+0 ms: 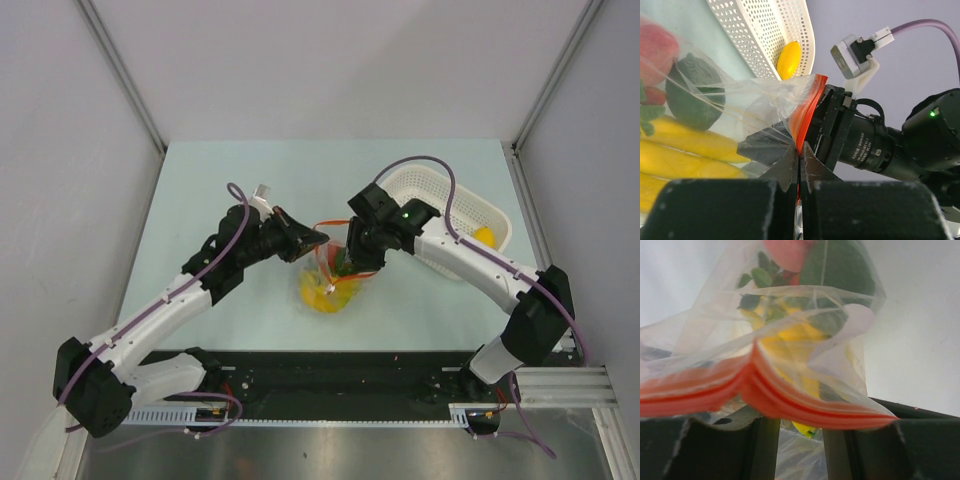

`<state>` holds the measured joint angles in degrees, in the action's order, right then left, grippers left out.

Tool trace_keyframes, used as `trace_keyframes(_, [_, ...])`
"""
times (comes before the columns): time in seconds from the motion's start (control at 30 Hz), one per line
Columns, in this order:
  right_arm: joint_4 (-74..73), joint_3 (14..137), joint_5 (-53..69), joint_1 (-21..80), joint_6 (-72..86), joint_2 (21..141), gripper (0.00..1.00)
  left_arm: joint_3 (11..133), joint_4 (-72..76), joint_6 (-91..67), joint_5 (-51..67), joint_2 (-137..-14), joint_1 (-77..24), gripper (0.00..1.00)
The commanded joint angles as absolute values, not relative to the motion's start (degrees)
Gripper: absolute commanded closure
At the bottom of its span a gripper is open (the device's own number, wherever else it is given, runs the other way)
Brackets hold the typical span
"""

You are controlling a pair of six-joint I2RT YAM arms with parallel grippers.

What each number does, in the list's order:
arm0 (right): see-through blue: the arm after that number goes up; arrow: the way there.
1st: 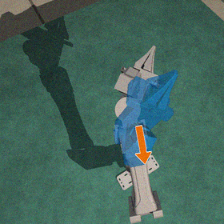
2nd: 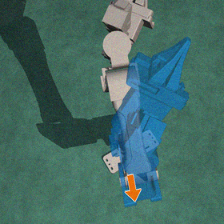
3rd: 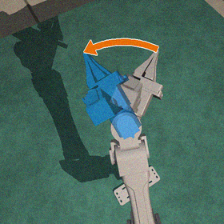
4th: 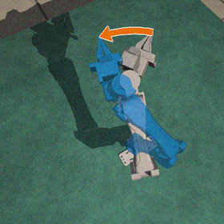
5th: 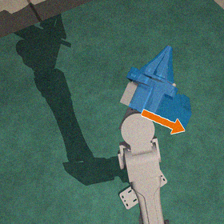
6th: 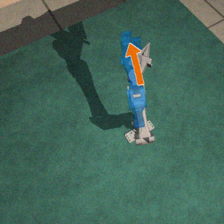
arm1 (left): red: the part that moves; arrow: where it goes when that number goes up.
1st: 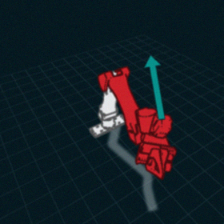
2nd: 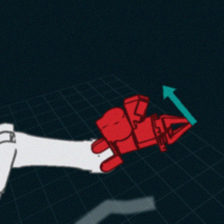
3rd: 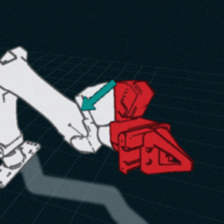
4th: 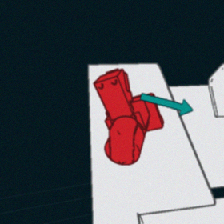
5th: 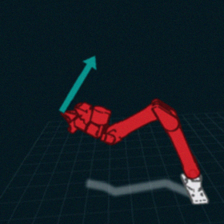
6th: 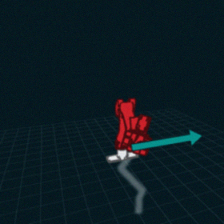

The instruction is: Open the zip-top bag and remove the fake food

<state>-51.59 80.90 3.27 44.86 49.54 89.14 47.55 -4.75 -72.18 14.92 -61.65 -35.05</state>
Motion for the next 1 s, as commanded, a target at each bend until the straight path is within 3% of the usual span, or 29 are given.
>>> trace_keyframes(0.0, [-52.2,79.4,3.7,44.8,50.2,87.2,0.60,47.4,-0.3,-73.7,13.4,-61.0,-35.9,1.00])
trace_keyframes(0.3, [-53.6,75.3,0.1,46.8,47.9,86.0,0.57,44.2,1.6,-75.1,13.2,-59.4,-36.2,1.00])
trace_keyframes(0.8, [-42.3,67.1,7.1,48.9,48.1,85.9,0.57,39.7,7.3,-79.1,15.0,-60.9,-37.4,1.00])
trace_keyframes(0.87, [-41.4,66.4,7.6,49.1,48.3,85.9,0.64,39.6,7.6,-79.3,15.0,-60.8,-37.9,1.00])
trace_keyframes(0.93, [-40.4,66.2,8.0,49.1,48.2,86.1,0.80,39.2,8.3,-79.8,15.0,-60.8,-38.3,1.00])
trace_keyframes(0.97, [-40.2,66.0,7.7,49.0,48.3,86.0,0.81,39.0,8.6,-80.2,15.0,-60.8,-38.5,1.00])
